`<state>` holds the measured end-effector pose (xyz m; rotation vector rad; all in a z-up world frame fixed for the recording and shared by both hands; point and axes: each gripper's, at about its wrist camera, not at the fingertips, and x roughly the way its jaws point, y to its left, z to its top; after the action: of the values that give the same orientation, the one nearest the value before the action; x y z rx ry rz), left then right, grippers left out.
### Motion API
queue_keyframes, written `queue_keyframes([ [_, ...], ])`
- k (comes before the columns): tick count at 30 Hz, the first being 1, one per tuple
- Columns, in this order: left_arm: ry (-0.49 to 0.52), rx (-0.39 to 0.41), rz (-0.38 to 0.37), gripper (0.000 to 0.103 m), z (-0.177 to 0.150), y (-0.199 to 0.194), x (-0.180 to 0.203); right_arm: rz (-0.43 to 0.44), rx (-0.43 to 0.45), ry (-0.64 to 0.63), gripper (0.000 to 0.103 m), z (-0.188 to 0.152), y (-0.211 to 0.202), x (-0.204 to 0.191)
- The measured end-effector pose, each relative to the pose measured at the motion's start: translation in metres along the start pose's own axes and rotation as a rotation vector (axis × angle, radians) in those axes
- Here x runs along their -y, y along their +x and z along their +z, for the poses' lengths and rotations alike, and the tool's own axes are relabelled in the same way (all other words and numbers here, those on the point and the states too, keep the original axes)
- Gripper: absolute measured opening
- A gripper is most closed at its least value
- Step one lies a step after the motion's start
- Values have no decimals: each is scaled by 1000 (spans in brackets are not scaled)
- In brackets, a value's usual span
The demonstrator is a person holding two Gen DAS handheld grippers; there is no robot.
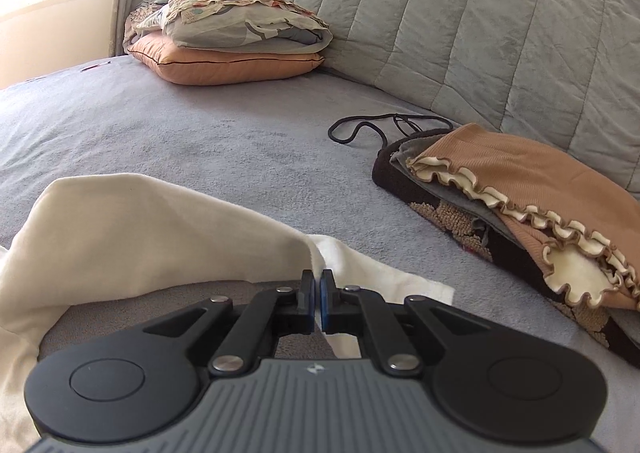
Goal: Fold clothes
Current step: 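Hold the sleeve cuff slightly raised with the right gripper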
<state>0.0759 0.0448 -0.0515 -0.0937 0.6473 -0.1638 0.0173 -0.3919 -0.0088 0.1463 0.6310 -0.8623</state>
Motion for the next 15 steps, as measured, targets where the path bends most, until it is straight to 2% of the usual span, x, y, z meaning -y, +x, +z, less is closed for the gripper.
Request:
queue_keyframes([
  [15,0,0,0,103,0,0,0,26,-38,0,3,-18,8,-7],
])
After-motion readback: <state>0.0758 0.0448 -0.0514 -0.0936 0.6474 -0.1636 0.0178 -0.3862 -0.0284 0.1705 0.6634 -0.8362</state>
